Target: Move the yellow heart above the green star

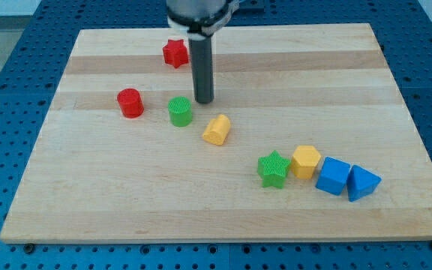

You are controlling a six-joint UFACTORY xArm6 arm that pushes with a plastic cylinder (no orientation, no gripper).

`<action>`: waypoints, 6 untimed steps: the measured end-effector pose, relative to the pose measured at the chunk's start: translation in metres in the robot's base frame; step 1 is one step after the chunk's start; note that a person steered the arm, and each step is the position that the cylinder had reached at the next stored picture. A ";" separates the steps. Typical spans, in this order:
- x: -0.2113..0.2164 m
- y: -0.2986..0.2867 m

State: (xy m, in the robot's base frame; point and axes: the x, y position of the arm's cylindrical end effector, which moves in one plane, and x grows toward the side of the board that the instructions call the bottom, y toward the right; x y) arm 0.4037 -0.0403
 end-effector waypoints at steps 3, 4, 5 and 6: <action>0.050 0.020; 0.078 0.082; 0.093 0.103; 0.092 0.103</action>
